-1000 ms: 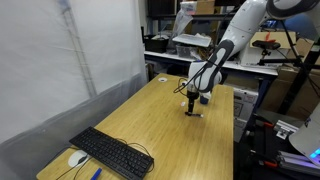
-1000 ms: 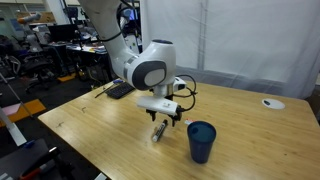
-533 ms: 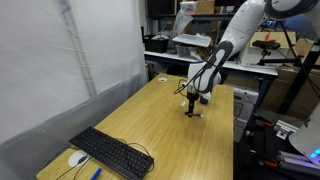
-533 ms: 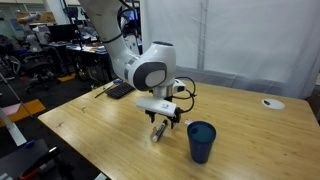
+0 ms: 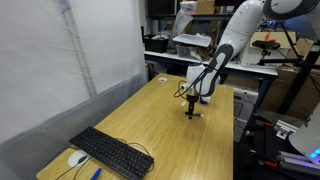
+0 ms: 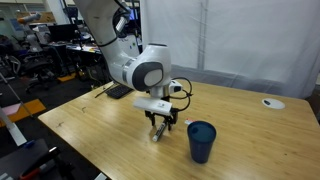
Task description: Place the black marker inside the dark blue cup
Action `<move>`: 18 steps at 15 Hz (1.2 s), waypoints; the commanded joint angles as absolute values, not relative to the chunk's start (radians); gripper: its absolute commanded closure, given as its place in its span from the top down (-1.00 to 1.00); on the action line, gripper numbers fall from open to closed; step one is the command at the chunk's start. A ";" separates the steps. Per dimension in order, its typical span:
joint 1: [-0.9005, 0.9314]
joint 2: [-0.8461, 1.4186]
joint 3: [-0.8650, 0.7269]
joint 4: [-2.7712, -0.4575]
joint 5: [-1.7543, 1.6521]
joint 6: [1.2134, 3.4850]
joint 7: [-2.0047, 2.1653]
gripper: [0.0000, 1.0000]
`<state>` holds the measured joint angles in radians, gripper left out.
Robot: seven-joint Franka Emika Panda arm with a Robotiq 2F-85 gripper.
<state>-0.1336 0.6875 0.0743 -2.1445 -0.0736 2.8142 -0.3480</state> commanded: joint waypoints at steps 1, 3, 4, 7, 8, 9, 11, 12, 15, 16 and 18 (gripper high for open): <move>-0.113 0.686 0.046 -2.159 -0.096 2.848 -0.309 0.05; -0.113 0.681 0.038 -2.164 -0.096 2.860 -0.301 -0.24; -0.113 0.678 0.036 -2.167 -0.096 2.862 -0.299 -0.35; -0.106 0.672 0.022 -2.171 -0.103 2.869 -0.291 -0.79; -0.103 0.672 0.018 -2.170 -0.107 2.870 -0.289 -0.92; -0.099 0.673 0.014 -2.169 -0.112 2.872 -0.287 -0.99; -0.104 0.661 0.027 -2.174 -0.114 2.863 -0.293 -0.90; -0.106 0.645 0.032 -2.182 -0.113 2.859 -0.296 -0.90; -0.111 0.567 0.055 -2.222 -0.108 2.850 -0.308 -0.90; -0.110 0.537 0.058 -2.235 -0.107 2.848 -0.308 -0.90; -0.105 0.468 0.052 -2.261 -0.107 2.841 -0.301 -0.90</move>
<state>-0.1065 0.5761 0.0569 -2.1876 -0.0935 2.8445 -0.3168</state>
